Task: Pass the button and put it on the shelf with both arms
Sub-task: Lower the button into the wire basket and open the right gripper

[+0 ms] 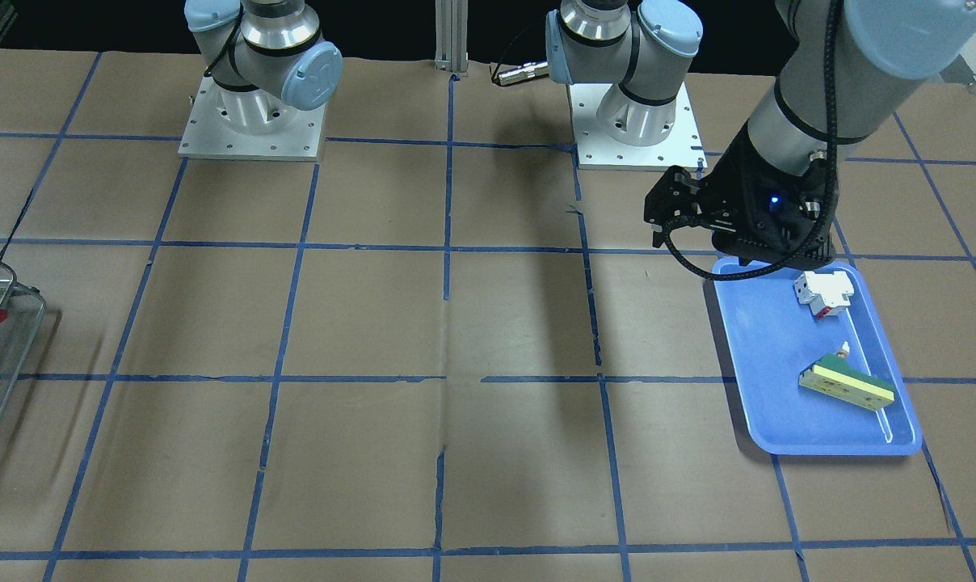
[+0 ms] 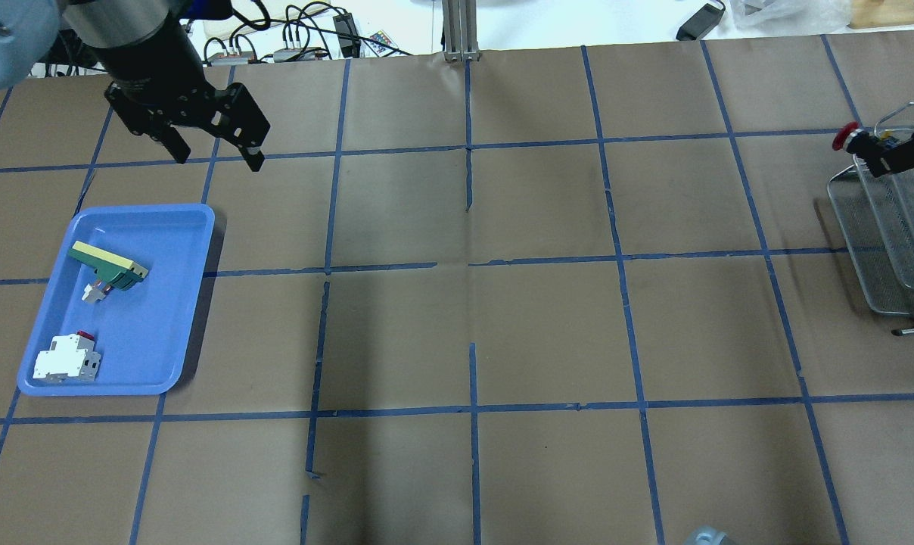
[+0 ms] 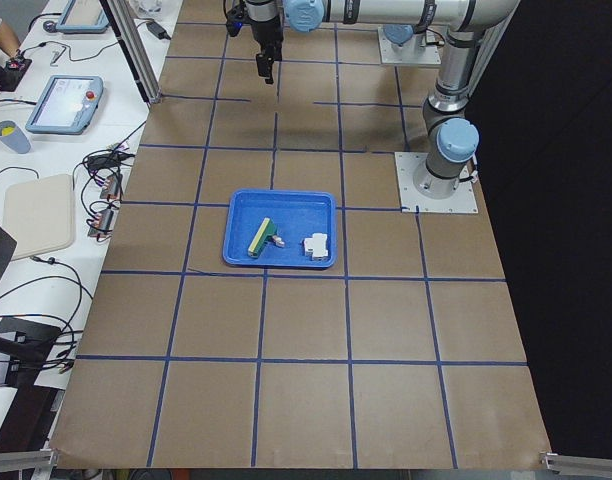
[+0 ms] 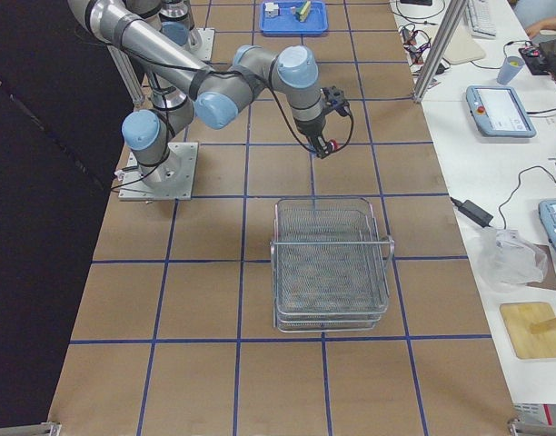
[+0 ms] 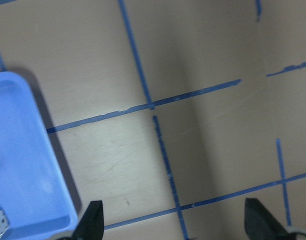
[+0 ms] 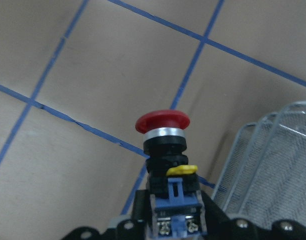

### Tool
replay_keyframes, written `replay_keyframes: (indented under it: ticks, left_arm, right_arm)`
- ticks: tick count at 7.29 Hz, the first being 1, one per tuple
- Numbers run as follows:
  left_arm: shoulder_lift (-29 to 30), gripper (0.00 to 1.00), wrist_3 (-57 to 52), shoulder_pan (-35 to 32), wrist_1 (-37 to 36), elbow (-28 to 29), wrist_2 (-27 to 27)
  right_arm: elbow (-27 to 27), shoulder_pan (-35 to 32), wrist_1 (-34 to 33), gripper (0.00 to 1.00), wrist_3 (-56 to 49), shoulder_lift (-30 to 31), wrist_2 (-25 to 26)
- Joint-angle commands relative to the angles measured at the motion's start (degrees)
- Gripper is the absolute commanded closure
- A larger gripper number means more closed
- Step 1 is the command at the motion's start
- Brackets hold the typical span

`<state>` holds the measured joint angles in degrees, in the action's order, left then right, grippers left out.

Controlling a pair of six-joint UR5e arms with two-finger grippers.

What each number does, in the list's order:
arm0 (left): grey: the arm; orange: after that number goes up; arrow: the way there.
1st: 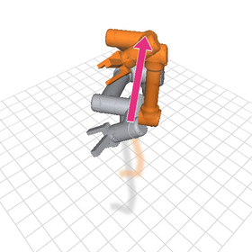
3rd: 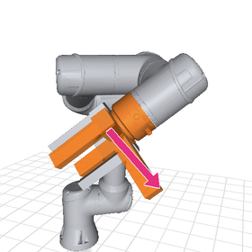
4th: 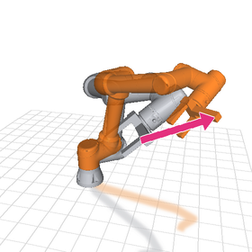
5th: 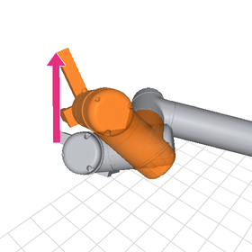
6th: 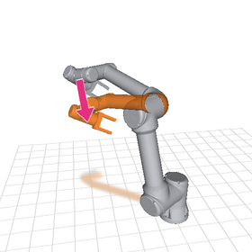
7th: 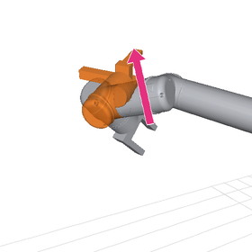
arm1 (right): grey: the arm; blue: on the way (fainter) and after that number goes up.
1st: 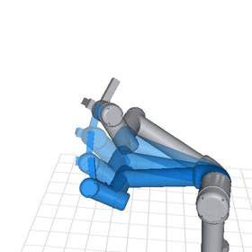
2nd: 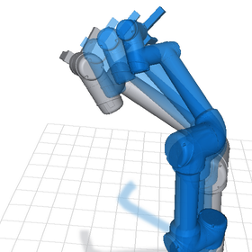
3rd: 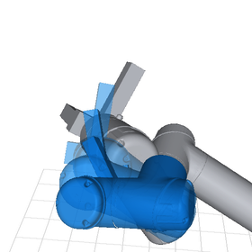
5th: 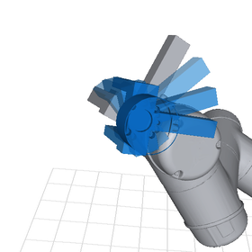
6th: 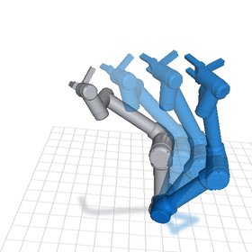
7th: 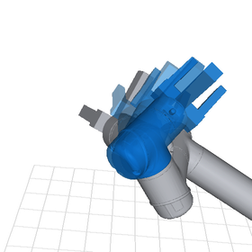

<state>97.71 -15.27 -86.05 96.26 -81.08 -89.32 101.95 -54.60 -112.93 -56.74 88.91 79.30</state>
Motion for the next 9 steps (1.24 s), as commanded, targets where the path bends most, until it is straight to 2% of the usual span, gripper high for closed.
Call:
replay_keyframes:
  ticks: [1, 2, 4, 5, 6, 7, 8, 9]
  left_arm:
    - [-1.81, 0.00, 0.15, 0.54, -0.20, -2.49, -1.38]
    - [-2.60, 0.00, -0.02, 0.54, -1.94, -3.98, -5.74]
    - [-3.13, 0.00, 0.94, 0.36, -4.58, -6.10, -6.31]
    - [-3.05, 0.00, 0.77, 0.36, -5.99, -6.28, -6.31]
    - [-2.87, 0.00, 0.85, 0.36, -6.44, -6.28, -6.22]
    - [-2.79, 0.00, 0.85, 0.36, -6.44, -6.11, -6.22]
    - [-2.70, 0.00, 2.68, 0.36, -6.70, -6.11, -4.05]
    - [-2.00, 0.00, 10.27, 0.36, -7.05, -5.84, -1.41]
  right_arm:
    - [-0.43, 3.52, -4.13, 1.00, 5.58, -3.82, 3.58]
    - [-0.52, 3.62, -8.92, 1.00, 7.85, -5.75, 7.76]
    - [-0.52, 3.62, -11.69, 1.00, 9.45, -7.08, 9.21]
    - [-0.52, 3.62, -11.78, 0.91, 12.24, -7.08, 9.12]
    - [-0.61, 3.62, -11.78, 0.78, 13.84, -7.95, 9.03]
    - [-0.69, 3.62, -11.87, 0.45, 14.29, -8.83, 8.95]
    - [-0.61, 3.62, -11.78, 0.23, 15.16, -9.19, 8.95]
    - [-0.52, 3.62, -11.70, 0.09, 15.17, -9.28, 9.12]
